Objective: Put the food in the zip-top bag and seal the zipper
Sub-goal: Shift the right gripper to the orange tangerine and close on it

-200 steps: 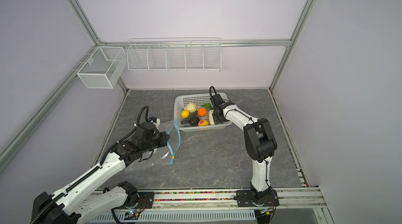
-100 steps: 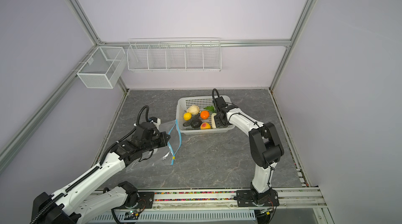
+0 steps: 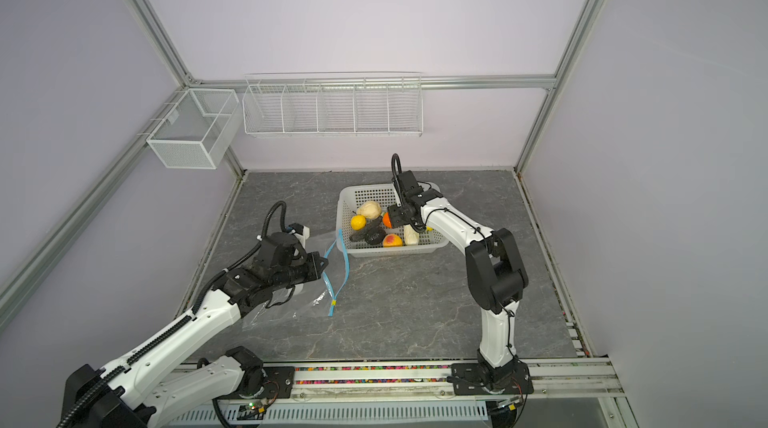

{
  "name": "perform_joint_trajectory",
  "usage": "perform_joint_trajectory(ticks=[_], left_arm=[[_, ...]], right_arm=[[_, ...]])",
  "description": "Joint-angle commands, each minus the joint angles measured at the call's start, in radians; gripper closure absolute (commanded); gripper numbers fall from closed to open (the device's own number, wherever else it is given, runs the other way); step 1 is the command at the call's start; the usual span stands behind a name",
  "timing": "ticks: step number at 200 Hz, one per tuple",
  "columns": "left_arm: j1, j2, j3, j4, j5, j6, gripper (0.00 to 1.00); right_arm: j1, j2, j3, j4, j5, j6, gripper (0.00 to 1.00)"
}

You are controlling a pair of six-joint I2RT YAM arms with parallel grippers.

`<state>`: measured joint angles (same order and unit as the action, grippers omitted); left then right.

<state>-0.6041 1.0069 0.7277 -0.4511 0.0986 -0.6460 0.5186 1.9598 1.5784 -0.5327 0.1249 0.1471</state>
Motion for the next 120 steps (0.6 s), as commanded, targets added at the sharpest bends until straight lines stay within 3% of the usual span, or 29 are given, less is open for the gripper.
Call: perform_joint_trajectory(ticks=[1, 120], left_arm=[[0.004, 0.013, 0.028, 0.019, 0.006, 0.008, 1.0], [0.004, 0.067, 0.046, 0.038, 0.02, 0.015, 1.0]], right_arm=[[0.006, 0.076, 0.055, 0.018, -0.013, -0.059, 0.32], [0.005, 0.314, 0.261, 0.0, -0.024, -0.064, 0.18]])
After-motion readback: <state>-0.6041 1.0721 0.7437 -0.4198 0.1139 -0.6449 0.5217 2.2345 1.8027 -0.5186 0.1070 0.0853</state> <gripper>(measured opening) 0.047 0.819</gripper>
